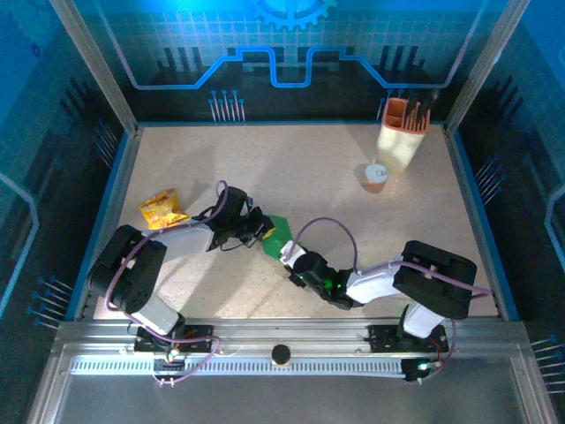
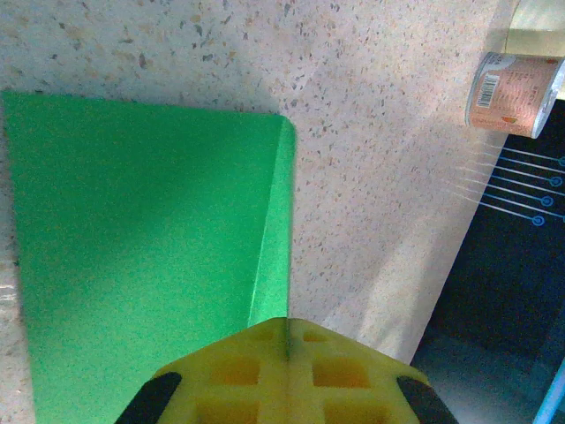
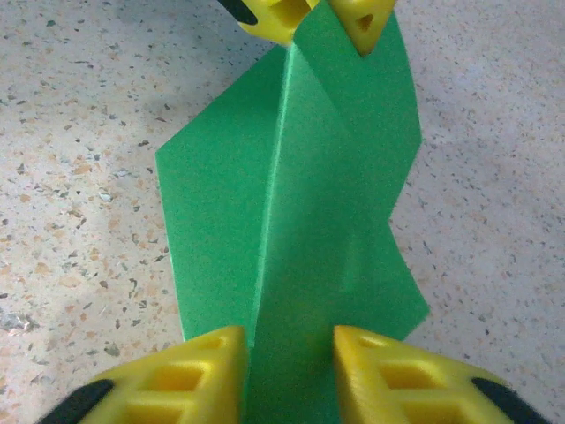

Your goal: Fold a paper plane with a square sheet of paper (pick it up from the middle)

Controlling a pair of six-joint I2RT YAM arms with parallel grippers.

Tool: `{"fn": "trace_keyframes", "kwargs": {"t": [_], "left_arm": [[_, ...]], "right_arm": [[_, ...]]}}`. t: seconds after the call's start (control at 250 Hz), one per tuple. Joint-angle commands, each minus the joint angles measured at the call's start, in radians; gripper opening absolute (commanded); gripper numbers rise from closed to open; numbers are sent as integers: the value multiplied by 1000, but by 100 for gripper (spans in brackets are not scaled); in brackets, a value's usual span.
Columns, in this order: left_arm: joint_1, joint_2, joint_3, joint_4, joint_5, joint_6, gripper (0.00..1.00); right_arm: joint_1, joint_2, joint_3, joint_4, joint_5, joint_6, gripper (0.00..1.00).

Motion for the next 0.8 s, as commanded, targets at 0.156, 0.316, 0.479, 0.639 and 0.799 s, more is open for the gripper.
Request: {"fn": "trace_keyframes", "kwargs": {"t": [0.156,0.316,0.479,0.639,0.799], "left_arm": [[-6,-1,27,-29,18,26,3],[-6,4,29,-29,20,25,3],[-6,4,29,-29,20,24,3],[-6,0,27,-33,17,25,9],[-6,0,27,-36,10,25,21]], "right_arm": [[3,-18,-5,7,32,20,24],[1,-10,-2,-1,30,34,23],[0,-14,-3,5,35,35,22],[-7,-25,-11,9,19,43,14],[-13,-28,-14,18,-3,64,11]]}}
